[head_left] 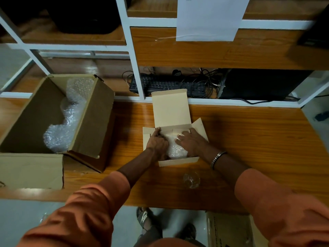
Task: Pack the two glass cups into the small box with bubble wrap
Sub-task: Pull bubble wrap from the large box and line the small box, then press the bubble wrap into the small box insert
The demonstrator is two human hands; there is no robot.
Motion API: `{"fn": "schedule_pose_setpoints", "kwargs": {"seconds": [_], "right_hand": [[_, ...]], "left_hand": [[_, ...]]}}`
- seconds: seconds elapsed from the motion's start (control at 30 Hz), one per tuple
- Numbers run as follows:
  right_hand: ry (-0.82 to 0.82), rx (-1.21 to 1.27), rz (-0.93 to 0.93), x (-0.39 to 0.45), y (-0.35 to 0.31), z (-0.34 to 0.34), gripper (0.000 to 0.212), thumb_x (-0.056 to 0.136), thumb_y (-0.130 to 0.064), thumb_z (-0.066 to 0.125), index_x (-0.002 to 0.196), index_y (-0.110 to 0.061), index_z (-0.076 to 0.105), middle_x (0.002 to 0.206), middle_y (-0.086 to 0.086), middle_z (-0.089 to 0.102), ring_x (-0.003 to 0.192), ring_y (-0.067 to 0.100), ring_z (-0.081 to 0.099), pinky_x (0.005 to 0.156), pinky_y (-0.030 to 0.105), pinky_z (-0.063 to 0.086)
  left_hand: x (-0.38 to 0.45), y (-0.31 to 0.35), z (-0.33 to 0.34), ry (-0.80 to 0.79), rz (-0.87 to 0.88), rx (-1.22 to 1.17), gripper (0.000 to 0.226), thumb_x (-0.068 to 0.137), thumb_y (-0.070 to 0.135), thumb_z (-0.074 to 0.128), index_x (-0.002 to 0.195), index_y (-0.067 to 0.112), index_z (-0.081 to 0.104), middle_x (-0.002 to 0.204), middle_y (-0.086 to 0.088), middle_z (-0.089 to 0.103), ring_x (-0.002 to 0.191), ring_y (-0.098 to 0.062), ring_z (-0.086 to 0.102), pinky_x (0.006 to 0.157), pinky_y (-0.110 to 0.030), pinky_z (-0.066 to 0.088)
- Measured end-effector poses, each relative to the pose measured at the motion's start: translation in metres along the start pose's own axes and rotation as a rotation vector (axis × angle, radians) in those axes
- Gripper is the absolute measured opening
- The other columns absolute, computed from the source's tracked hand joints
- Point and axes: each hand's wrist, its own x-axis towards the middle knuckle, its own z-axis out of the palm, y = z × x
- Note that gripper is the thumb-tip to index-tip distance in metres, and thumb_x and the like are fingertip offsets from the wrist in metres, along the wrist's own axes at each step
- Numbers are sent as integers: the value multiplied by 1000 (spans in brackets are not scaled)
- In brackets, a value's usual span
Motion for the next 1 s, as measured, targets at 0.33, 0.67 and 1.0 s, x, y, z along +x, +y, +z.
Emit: {"fn": "schedule_pose_setpoints", "kwargs": {"seconds": [0.33, 0.67, 1.0], "right_hand": [[12, -7, 35, 0, -9, -5, 44, 102, -26, 50, 145, -18, 49, 142, 8, 60, 132, 33, 50, 112, 53, 33], [-62, 284, 14, -5, 8, -14, 75, 92, -35, 70, 159, -24, 38, 156, 8, 48, 142, 30, 42, 116, 46, 31], [-182, 506, -57, 35, 32, -190, 67, 79, -34, 83, 141, -27, 60, 138, 0, 61, 120, 24, 58, 101, 43, 52]], "left_hand": [[6, 9, 9, 59, -167, -169, 43, 99, 47, 54, 113, 12, 73, 103, -7, 79, 119, -24, 67, 127, -52, -13], [-15, 11, -12, 122, -135, -205, 61, 94, 57, 63, 131, 9, 65, 137, -12, 66, 144, -28, 47, 130, -55, 1], [-106, -112, -69, 537, -306, -289, 49, 100, 50, 53, 138, 20, 62, 142, -7, 64, 138, -23, 53, 130, -51, 15]]}}
